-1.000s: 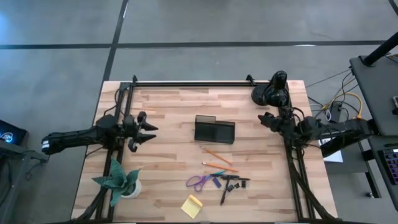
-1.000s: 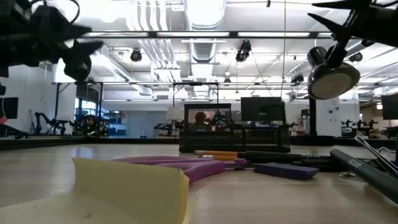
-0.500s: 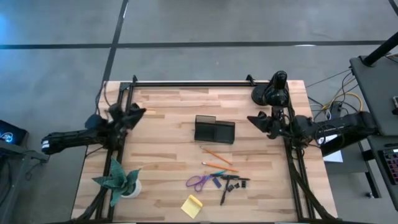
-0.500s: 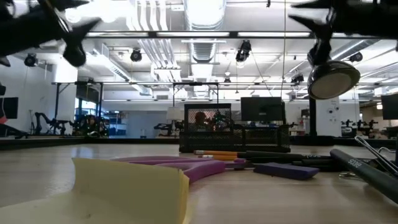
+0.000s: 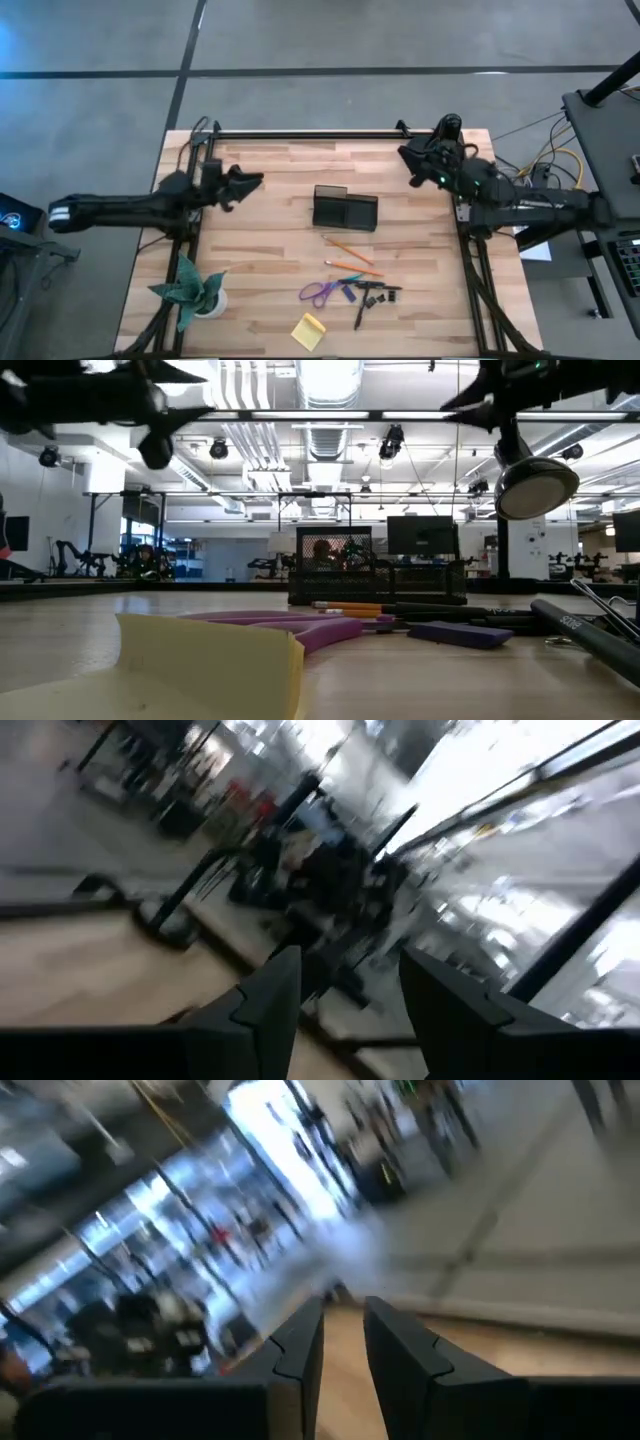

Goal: Pick and place office supplies into organizer
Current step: Put the top yellow pencil into the black desk organizer

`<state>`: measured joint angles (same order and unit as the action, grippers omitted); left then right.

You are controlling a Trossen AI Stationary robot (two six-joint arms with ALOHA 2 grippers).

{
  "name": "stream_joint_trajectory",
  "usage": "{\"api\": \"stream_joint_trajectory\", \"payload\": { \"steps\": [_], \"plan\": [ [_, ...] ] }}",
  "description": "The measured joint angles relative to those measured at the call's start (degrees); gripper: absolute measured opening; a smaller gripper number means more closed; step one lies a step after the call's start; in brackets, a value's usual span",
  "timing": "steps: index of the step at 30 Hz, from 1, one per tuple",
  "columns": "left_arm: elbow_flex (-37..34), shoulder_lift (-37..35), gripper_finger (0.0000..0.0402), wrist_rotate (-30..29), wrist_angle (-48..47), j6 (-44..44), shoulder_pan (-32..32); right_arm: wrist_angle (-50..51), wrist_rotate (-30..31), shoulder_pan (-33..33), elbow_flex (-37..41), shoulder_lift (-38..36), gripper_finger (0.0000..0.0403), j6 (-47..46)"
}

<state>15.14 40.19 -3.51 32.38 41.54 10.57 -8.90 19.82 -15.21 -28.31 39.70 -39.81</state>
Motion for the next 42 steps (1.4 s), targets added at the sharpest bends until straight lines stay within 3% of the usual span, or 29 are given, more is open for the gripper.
{"api": "stream_joint_trajectory", "payload": {
  "steps": [3,7,10,16,22,27,35,42],
  "plan": [
    [3.5,7.9,0.0157,1.7,0.0,2.4,1.2,11.0,-5.1,-5.2,-3.5,2.4,0.0068,-2.7],
    [6.4,17.6,0.0157,9.4,-0.3,8.7,3.9,19.0,-5.4,-8.2,-7.9,5.5,0.0068,-1.3],
    [8.0,22.3,0.0157,11.6,2.3,9.1,4.4,23.9,-5.3,-8.1,-10.9,7.4,0.0068,4.0],
    [11.1,28.6,0.0157,11.7,20.4,8.9,4.4,37.6,-4.9,-7.5,-16.8,10.3,0.0068,16.9],
    [11.6,34.2,0.0157,11.6,38.8,8.9,4.4,50.6,-4.7,-7.4,-20.6,11.9,0.0068,17.1],
    [12.1,37.8,0.0157,11.7,46.9,9.0,4.2,52.0,-4.9,-6.8,-22.1,11.6,0.0068,16.3],
    [13.6,42.0,0.0157,11.8,47.1,18.3,4.1,52.0,-6.0,-6.7,-24.7,11.5,0.0068,16.5],
    [16.0,43.5,0.0157,12.8,45.5,14.4,4.1,52.7,-11.7,-6.7,-24.7,11.6,0.0071,20.9]
  ]
}}
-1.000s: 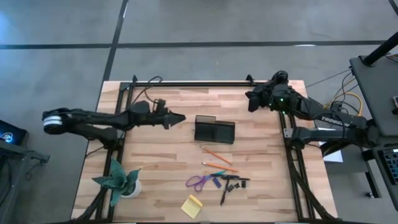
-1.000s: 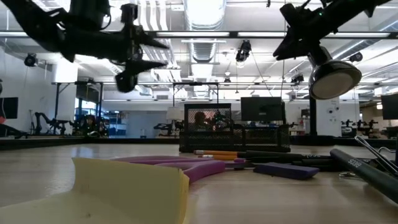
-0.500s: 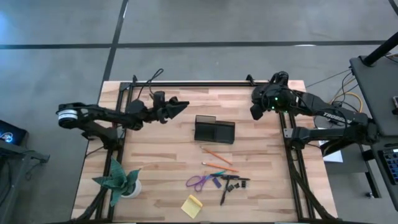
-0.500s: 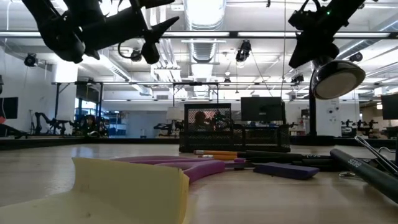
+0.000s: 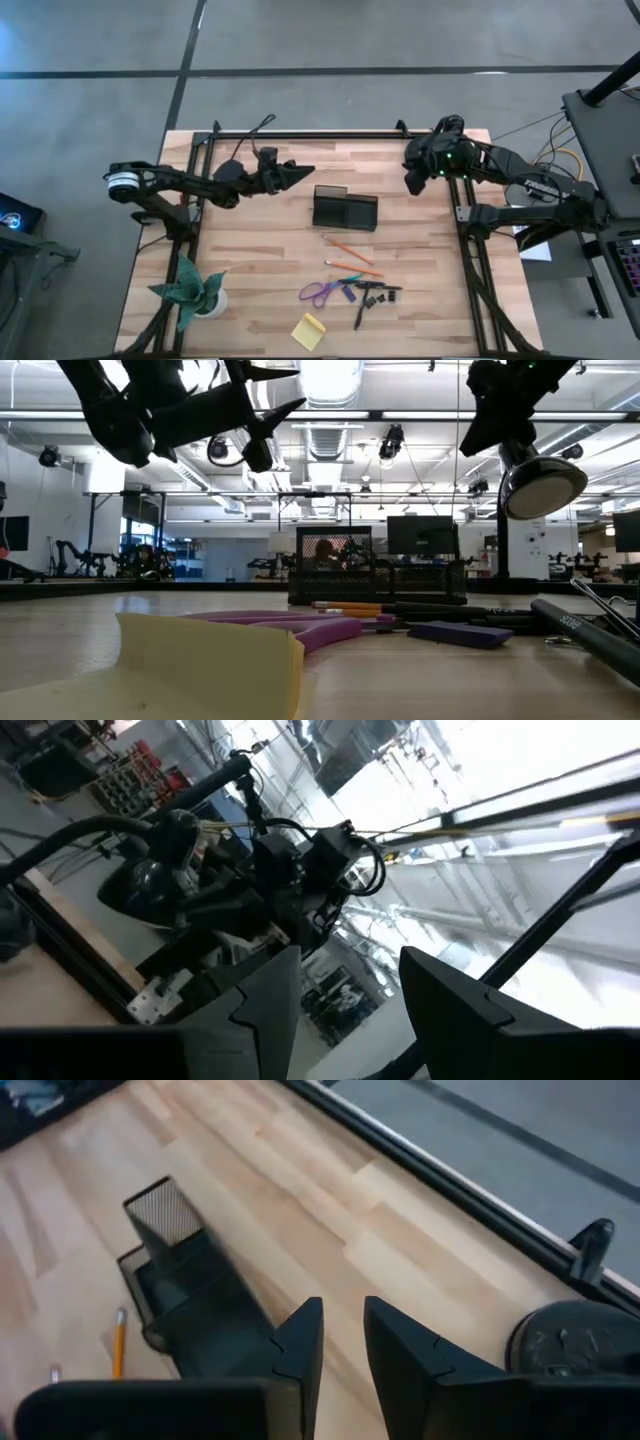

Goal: Pick and place office supplies into organizer
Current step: Put the top yellow pencil into the black desk organizer

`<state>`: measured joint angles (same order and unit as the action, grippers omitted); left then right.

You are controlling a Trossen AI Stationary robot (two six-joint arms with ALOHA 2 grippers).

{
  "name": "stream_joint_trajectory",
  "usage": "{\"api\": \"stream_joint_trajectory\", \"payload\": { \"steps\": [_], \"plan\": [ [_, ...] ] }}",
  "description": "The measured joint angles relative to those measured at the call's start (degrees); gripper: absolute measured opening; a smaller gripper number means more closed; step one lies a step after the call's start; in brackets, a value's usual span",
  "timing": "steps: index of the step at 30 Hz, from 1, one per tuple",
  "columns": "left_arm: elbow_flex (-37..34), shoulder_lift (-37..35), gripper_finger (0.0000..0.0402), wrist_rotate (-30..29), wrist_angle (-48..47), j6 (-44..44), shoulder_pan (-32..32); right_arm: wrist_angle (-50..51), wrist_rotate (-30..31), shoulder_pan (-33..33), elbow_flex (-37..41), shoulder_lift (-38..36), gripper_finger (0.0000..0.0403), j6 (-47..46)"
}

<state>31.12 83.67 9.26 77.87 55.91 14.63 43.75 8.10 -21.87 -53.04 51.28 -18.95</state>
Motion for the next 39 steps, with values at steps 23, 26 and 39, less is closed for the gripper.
{"api": "stream_joint_trajectory", "payload": {
  "steps": [23,26,39],
  "plan": [
    [11.7,-24.4,0.0046,-4.0,-83.3,-30.9,-8.8,0.6,-8.1,18.4,0.2,16.9,0.0159,4.2],
    [11.7,-24.1,0.0008,-3.8,-86.5,-30.8,-11.3,0.5,-8.1,20.1,0.2,18.4,0.0148,1.1],
    [9.6,-23.8,0.0000,-8.6,-95.0,-32.7,-17.6,0.4,-7.7,34.2,0.2,28.4,0.0082,-13.8]
  ]
}}
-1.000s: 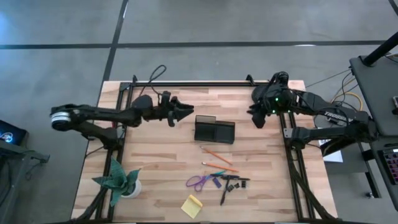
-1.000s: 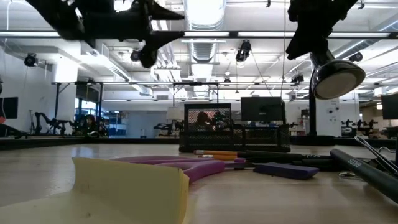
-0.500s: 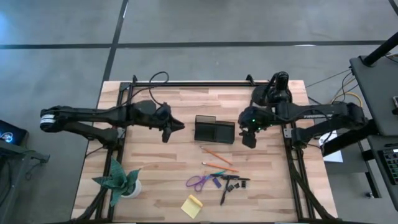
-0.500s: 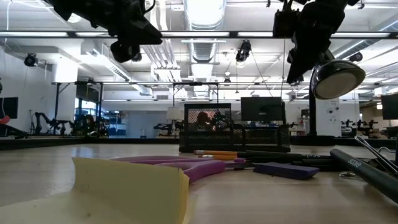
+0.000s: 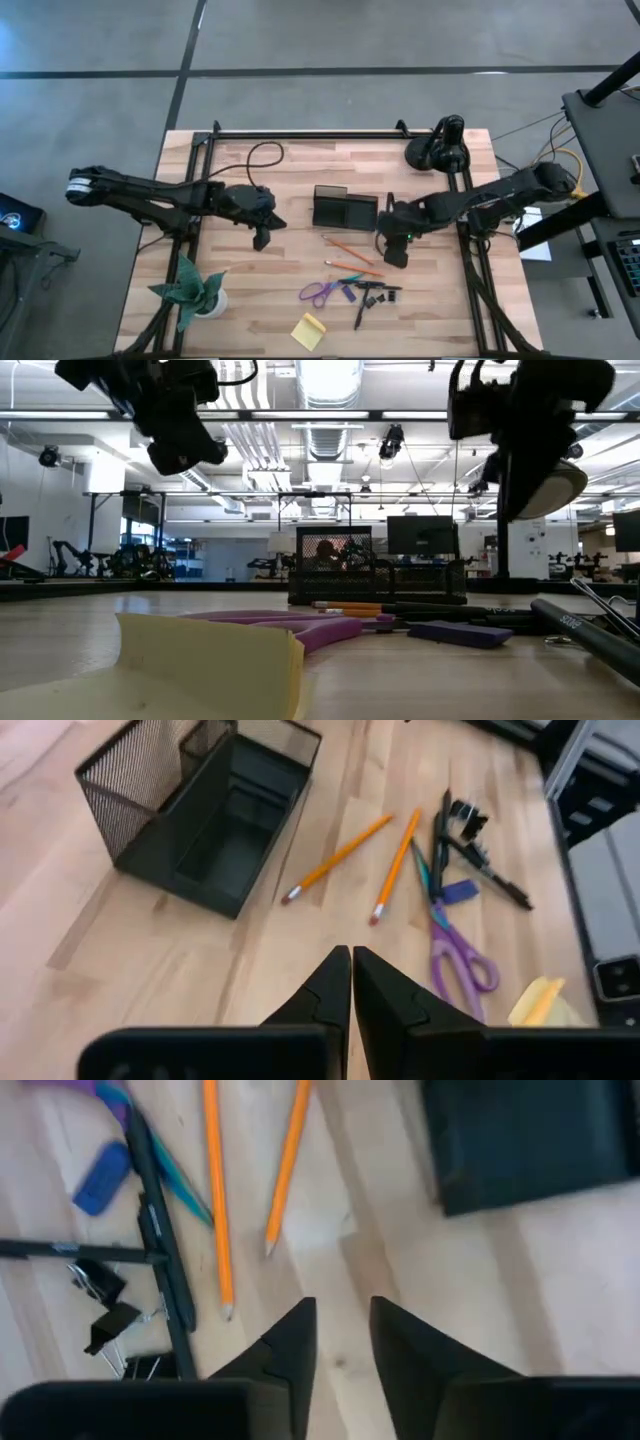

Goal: Pick and place office supplies into organizer
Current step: Put the top yellow pencil into the black desk organizer

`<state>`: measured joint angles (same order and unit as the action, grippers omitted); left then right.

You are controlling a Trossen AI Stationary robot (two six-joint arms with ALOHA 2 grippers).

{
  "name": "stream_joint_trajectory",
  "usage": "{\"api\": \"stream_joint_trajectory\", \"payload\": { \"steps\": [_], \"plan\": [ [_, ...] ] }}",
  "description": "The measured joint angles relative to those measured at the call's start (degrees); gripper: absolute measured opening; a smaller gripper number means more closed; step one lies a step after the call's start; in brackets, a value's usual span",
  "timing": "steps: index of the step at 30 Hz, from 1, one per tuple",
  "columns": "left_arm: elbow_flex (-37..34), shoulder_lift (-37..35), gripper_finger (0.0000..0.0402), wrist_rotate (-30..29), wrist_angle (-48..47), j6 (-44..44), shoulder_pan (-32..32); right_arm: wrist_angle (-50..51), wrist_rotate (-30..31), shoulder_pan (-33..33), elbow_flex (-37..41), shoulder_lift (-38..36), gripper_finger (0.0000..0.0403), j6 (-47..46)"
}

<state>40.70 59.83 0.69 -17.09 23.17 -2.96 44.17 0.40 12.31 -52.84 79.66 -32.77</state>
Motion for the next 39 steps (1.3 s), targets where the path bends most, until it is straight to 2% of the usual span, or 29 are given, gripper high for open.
{"api": "stream_joint_trajectory", "payload": {
  "steps": [8,12,17,22,25,32,39],
  "plan": [
    [-0.7,-0.8,0.0000,0.1,-0.1,-3.9,0.0,-3.1,-1.7,4.1,0.0,7.3,0.0013,-8.8],
    [-0.8,-0.7,0.0000,0.4,-0.2,-4.0,0.1,-8.4,-3.7,4.3,0.0,9.0,0.0009,-15.8],
    [-1.1,-0.7,0.0000,0.7,-0.3,-3.7,0.2,-14.6,-5.5,3.5,0.0,10.8,0.0009,-29.7],
    [-2.4,-0.7,0.0000,1.2,0.0,-1.2,0.2,-14.5,-5.1,3.4,0.1,12.4,0.0009,-44.7],
    [-3.0,-0.7,0.0000,1.3,0.2,-0.9,0.2,-14.7,-4.9,3.4,0.3,14.1,0.0009,-50.1],
    [-3.2,-0.7,0.0000,1.2,0.5,-0.9,0.2,-14.9,-1.9,3.6,0.1,16.8,0.0009,-54.1],
    [-3.3,-0.7,0.0000,1.2,0.6,-1.0,0.2,-14.8,-0.4,3.6,0.0,16.9,0.0009,-54.2]
  ]
}}
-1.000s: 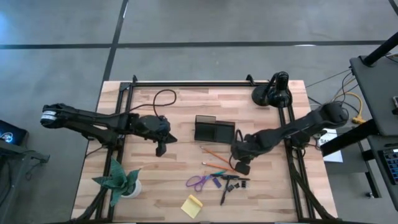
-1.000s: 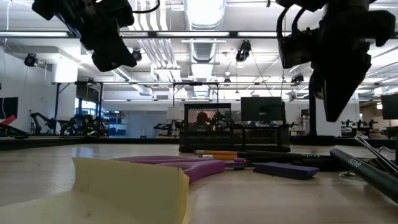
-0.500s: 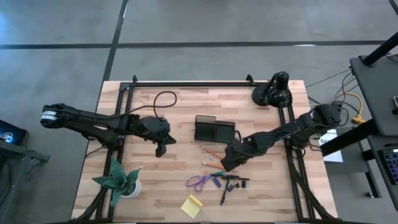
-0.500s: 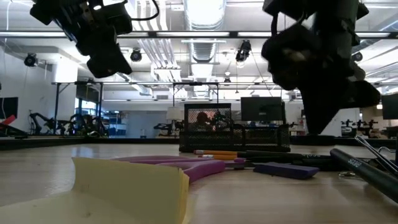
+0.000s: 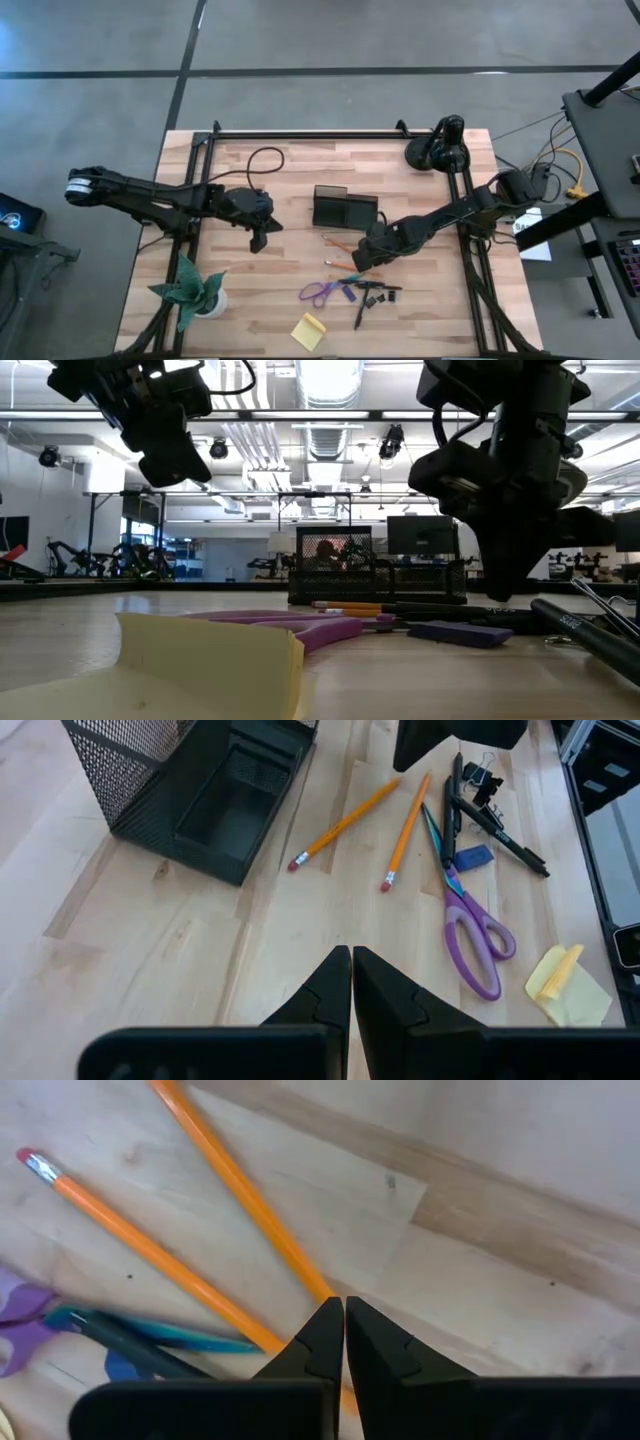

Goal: Pick and place office supplies into organizer
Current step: Put the top yellow pencil into the black desk organizer

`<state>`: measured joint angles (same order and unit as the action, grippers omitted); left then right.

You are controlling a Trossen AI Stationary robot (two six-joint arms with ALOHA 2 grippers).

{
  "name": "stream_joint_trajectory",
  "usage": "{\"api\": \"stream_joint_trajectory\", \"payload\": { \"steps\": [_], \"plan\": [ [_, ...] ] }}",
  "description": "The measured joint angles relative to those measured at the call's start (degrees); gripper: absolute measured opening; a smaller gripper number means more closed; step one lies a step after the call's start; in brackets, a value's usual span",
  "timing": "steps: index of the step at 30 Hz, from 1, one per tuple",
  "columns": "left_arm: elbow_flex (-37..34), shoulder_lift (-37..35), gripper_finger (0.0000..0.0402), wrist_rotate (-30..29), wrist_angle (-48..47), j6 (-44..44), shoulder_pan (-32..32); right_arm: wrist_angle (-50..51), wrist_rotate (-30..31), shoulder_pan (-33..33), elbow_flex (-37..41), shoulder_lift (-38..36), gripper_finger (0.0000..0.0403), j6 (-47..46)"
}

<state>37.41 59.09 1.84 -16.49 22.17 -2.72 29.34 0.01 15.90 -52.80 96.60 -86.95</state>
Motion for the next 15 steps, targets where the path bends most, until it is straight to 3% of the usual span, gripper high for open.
{"api": "stream_joint_trajectory", "payload": {
  "steps": [9,15],
  "plan": [
    [-0.3,0.5,0.0000,-0.4,3.7,-4.5,0.1,0.2,2.2,1.4,0.1,0.5,0.0009,-0.7],
    [-0.3,3.7,0.0000,-0.4,5.9,-10.4,0.3,0.0,7.7,4.6,0.0,0.7,0.0009,5.1]
  ]
}}
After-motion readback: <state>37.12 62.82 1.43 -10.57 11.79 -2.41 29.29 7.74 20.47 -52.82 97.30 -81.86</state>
